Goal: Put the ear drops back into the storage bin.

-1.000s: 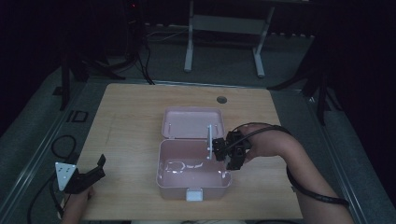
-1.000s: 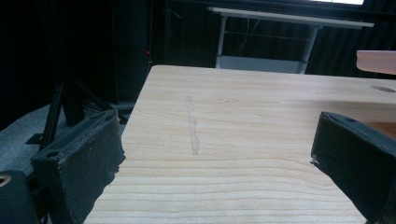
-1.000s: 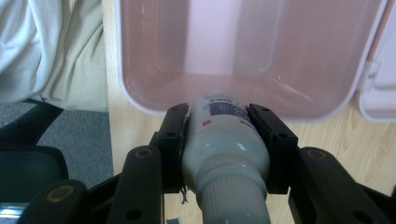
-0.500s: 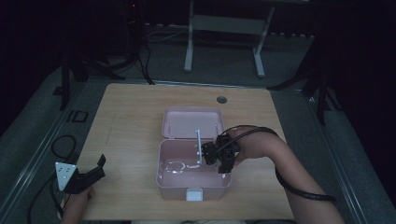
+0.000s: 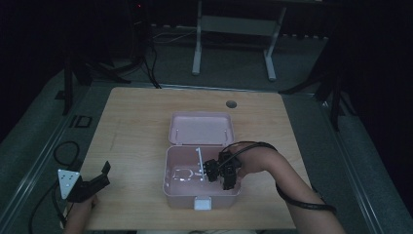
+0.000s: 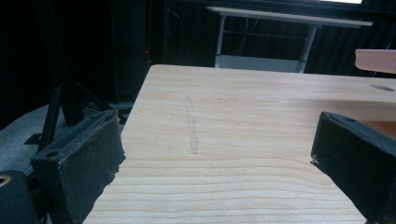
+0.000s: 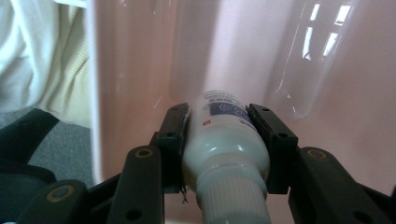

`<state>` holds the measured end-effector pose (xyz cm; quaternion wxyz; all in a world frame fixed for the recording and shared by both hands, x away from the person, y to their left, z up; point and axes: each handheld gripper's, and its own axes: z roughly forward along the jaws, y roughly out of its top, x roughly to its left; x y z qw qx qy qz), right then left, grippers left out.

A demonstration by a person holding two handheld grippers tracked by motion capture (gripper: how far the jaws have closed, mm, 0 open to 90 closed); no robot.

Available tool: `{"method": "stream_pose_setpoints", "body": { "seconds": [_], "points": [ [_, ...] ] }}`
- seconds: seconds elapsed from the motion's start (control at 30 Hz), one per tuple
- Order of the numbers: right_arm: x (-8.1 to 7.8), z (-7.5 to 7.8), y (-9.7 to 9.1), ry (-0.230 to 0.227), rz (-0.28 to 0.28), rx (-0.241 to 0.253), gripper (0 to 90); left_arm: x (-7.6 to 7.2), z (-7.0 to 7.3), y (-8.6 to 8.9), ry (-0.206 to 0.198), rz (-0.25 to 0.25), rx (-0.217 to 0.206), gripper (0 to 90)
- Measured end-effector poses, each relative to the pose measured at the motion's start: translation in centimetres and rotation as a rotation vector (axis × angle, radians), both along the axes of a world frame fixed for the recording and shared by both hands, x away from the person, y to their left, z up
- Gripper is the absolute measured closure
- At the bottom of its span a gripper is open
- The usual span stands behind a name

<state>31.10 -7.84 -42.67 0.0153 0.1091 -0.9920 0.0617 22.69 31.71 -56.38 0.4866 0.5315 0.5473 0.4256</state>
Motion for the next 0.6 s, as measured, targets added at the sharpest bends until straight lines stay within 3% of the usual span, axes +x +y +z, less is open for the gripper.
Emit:
{"method": "stream_pose_setpoints", "body": {
  "seconds": [0.23, 0.6],
  "points": [
    [0.5, -2.4, 0.3, 0.018, 0.015, -0.023, 59.5, 0.0, 0.0, 0.0, 0.005, -0.001, 0.001, 2.4],
    [0.9, -4.5, 0.6, 0.028, 0.025, -0.053, 59.5, 0.1, 0.0, 0.0, 0.006, 0.001, 0.001, 2.4]
  ]
}}
